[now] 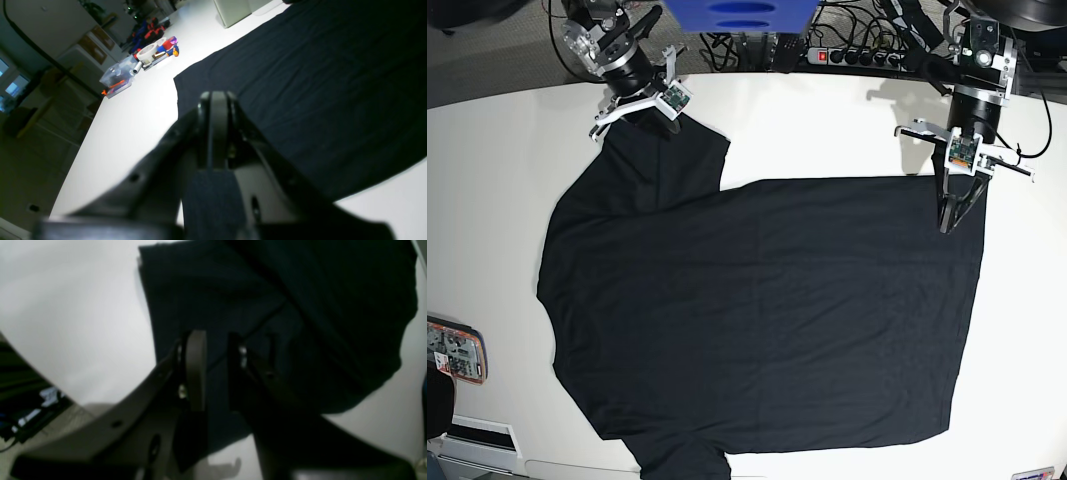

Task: Fold the T-shirt properly

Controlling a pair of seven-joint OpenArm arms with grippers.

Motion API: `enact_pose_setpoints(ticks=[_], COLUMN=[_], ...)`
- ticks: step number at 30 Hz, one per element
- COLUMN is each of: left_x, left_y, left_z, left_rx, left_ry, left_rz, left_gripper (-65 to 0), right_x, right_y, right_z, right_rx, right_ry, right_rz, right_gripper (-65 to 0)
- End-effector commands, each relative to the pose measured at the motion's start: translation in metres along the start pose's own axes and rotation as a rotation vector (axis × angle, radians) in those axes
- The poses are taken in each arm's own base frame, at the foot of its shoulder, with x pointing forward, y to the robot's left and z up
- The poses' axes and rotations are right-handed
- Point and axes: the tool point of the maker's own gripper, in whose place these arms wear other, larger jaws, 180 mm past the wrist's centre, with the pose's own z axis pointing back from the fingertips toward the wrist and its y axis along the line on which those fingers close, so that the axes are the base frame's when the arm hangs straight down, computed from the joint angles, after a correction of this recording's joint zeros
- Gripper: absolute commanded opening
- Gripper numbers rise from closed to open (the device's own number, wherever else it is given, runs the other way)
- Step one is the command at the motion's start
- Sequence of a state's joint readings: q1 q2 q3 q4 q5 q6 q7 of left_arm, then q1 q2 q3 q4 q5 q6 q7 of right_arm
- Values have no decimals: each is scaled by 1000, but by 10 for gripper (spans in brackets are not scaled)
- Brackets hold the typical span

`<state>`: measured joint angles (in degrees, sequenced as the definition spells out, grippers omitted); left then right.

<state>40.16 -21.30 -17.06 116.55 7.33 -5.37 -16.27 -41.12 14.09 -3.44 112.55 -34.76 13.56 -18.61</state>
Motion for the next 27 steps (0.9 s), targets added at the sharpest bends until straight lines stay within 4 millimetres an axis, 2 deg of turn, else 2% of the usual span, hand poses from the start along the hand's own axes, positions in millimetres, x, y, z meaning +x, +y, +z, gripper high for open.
enact_pose_setpoints(ticks=[1,5,7,9,12,16,22,27], left_x=[10,10,8,4,1,-2,-13,-14], left_y=[5,5,2,-2,-8,-10,-12,-10], left_z=[0,0,0,1,1,2,3,3], left_rx=[12,10,-6,-29,-46,-30,-35,-30], left_ry=[-39,-37,-27,-11,1,14,37,42], left_rz=[-10,-22,-91,-182,-244,-224,-214,-218], left_gripper=[-571,-554,-550,-548,-548,-548,-548,-548], right_x=[3,-2,-7,-15,-22,-27,-27,-30], right_y=[-4,6,14,19,20,10,11,13], right_z=[3,4,7,12,16,16,15,15], right_rx=[-16,33,72,91,90,63,65,73], right_ry=[-7,17,33,55,72,86,85,95], right_rz=[3,12,19,15,10,12,11,9], right_gripper=[-532,-450,-398,-372,-391,-415,-413,-410])
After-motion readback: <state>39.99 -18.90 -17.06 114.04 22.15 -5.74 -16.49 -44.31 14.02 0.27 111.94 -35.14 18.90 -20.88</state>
